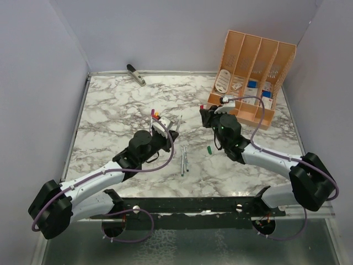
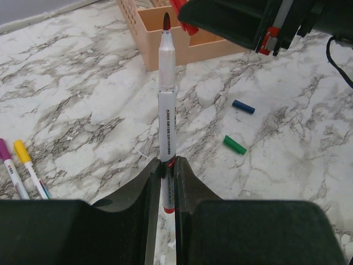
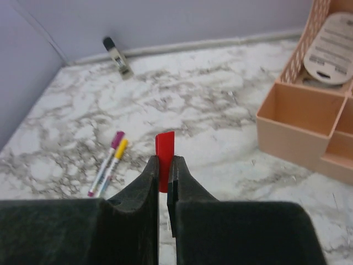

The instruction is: Insert the pens into the pen caps

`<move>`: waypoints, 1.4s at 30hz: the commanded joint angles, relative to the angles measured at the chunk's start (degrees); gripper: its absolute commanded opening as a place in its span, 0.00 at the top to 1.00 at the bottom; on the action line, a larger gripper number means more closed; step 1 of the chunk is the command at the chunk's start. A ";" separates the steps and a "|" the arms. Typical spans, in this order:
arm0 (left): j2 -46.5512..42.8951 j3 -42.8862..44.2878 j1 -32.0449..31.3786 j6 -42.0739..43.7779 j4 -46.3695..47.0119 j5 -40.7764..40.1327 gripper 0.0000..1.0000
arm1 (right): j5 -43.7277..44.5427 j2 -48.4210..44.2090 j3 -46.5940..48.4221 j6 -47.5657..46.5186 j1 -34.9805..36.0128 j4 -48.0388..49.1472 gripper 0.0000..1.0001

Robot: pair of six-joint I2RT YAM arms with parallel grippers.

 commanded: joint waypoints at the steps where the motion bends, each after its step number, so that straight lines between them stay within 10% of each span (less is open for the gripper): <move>1: -1.12 -2.11 0.22 -3.16 10.71 5.66 1.00 | -10.00 -4.16 -6.54 -6.75 -0.96 26.88 0.99; 16: 1.44 -3.38 0.24 -9.46 21.05 12.46 1.00 | -32.79 -2.00 -21.49 2.21 -5.17 75.55 0.99; 42: 3.09 -4.04 0.21 -10.73 23.56 17.77 1.00 | -43.53 -2.65 -11.67 6.24 -5.64 75.72 0.99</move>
